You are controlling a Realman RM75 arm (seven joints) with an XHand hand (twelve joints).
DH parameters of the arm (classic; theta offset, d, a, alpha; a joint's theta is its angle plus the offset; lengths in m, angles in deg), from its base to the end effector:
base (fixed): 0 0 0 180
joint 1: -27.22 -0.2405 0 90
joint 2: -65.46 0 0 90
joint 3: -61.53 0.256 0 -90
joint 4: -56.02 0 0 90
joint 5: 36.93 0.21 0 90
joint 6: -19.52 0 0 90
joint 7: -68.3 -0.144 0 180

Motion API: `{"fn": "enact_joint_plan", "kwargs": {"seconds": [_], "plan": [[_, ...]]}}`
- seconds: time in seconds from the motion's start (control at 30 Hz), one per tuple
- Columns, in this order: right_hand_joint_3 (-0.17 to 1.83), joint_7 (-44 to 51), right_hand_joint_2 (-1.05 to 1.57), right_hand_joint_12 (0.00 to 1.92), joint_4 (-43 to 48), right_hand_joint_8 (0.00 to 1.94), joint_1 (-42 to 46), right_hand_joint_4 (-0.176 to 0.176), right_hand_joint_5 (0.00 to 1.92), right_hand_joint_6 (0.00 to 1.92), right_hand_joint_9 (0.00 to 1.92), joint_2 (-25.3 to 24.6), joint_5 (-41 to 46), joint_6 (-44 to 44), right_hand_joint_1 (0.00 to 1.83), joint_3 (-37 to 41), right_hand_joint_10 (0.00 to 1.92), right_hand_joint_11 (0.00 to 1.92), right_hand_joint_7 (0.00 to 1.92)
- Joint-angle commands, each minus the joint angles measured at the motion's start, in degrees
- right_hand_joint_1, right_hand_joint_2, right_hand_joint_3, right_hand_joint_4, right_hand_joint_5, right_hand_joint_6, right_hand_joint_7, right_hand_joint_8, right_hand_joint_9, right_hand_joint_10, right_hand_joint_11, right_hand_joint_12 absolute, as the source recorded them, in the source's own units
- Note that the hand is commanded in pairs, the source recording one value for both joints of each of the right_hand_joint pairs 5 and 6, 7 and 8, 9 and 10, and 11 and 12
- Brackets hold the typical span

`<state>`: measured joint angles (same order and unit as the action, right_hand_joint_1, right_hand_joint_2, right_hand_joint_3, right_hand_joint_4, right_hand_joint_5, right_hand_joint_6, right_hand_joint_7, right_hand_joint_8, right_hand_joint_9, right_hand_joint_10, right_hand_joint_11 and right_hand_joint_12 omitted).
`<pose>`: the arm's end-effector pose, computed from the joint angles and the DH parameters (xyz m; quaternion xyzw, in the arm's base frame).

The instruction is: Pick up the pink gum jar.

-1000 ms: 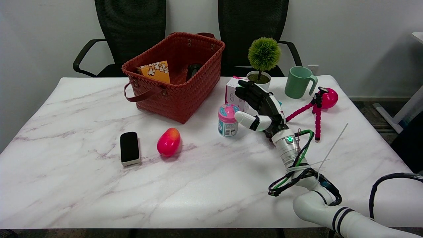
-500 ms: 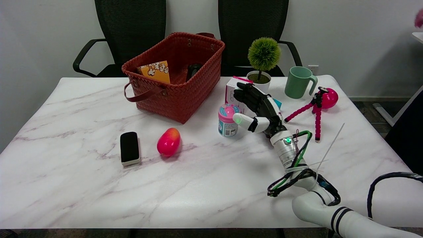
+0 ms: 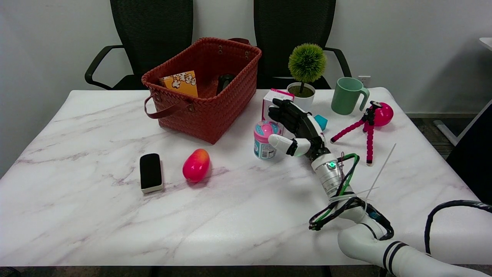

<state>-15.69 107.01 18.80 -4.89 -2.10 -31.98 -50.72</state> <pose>-0.3211 -0.3445 0.3182 0.5515 -0.4212 0.5758 0.4323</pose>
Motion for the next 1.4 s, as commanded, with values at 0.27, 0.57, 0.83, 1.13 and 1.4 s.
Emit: {"fn": "enact_joint_plan", "kwargs": {"seconds": [0.27, 0.57, 0.83, 1.13, 1.4], "plan": [[0.90, -0.02, -0.04, 0.42, -3.62, 0.53, -2.16, 0.000, 0.42, 0.42, 0.52, -0.46, 0.00, 0.51, 1.10, -1.42, 0.52, 0.42, 0.53], [0.89, -0.02, -0.09, 0.42, -4.78, 0.52, -2.72, 0.000, 0.38, 0.38, 0.49, -0.73, 0.00, 0.67, 1.09, -1.54, 0.49, 0.42, 0.52], [0.89, -0.02, -0.10, 0.41, -5.23, 0.49, -3.15, 0.000, 0.39, 0.39, 0.42, -0.89, 0.00, 0.75, 1.09, -1.54, 0.42, 0.41, 0.49], [0.88, -0.02, -0.10, 0.41, -5.53, 0.38, -3.23, 0.000, 0.40, 0.40, 0.41, -1.10, 0.00, 1.12, 1.08, -1.54, 0.41, 0.41, 0.38], [0.88, -0.02, -0.10, 0.41, -5.77, 0.36, -3.23, 0.000, 0.40, 0.40, 0.41, -1.34, 0.00, 1.23, 1.08, -1.54, 0.41, 0.41, 0.36]]}}
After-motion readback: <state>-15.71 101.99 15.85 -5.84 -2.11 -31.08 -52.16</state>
